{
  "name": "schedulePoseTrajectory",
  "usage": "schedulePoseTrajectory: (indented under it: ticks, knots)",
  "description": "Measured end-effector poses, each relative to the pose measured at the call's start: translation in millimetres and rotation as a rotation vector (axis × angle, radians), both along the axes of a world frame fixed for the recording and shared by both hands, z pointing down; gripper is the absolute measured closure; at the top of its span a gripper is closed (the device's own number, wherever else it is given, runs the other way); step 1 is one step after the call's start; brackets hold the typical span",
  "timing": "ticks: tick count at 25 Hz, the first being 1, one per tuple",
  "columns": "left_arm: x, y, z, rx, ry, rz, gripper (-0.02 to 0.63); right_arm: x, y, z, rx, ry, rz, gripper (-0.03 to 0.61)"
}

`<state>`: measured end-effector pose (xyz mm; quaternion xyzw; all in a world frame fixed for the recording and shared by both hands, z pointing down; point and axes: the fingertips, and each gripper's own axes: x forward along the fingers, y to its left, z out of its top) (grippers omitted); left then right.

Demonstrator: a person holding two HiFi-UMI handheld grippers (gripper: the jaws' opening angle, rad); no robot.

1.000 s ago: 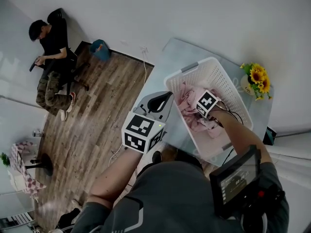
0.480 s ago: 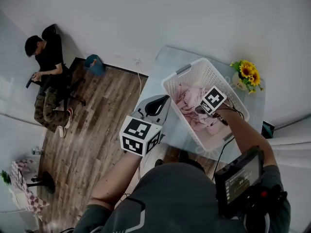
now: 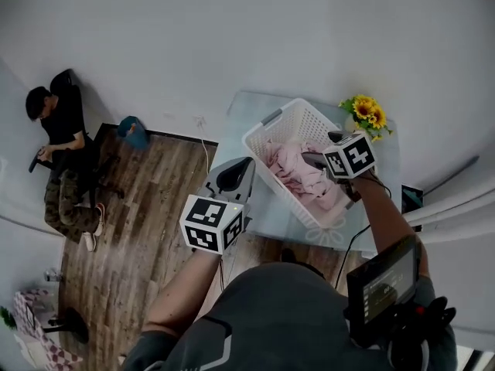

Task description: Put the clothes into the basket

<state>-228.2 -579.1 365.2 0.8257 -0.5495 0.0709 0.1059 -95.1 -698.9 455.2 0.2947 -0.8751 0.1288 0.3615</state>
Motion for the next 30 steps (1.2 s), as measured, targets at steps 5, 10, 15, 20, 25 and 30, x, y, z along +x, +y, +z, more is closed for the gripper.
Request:
schedulePoseTrajectory:
  ticks: [5,10,15,20,25,30]
  knots:
    - [-2.6,11.8,-11.2,0.046,0.050,0.004,0.604,12.2,15.8,-51.1,0.118,-0.178,0.118,0.167]
    - [-7.7,21.4,-28.0,0.101,0.065,0.014,0.606,20.1,47.2,-99.9,0.228,-0.303,0.185,0.172]
    - [-2.0,38.7,-39.8,0.164,0.065,0.064,0.606,21.1,83.8,-132.0,0.302,-0.377,0.245,0.337]
    - [-1.2,54.9,-43.3,0.194,0.027,0.106,0.606,19.6,123.1,-146.5,0.356,-0.400,0.285,0.415]
    - [1.5,68.5,-38.0,0.197,0.084,0.149,0.606,37.0,148.4,-147.0,0.366,-0.427,0.361,0.480]
    - [10.0,85.5,-51.5,0.274,0.056,0.168,0.606,53.7,165.9,-160.3,0.414,-0.454,0.418,0.509]
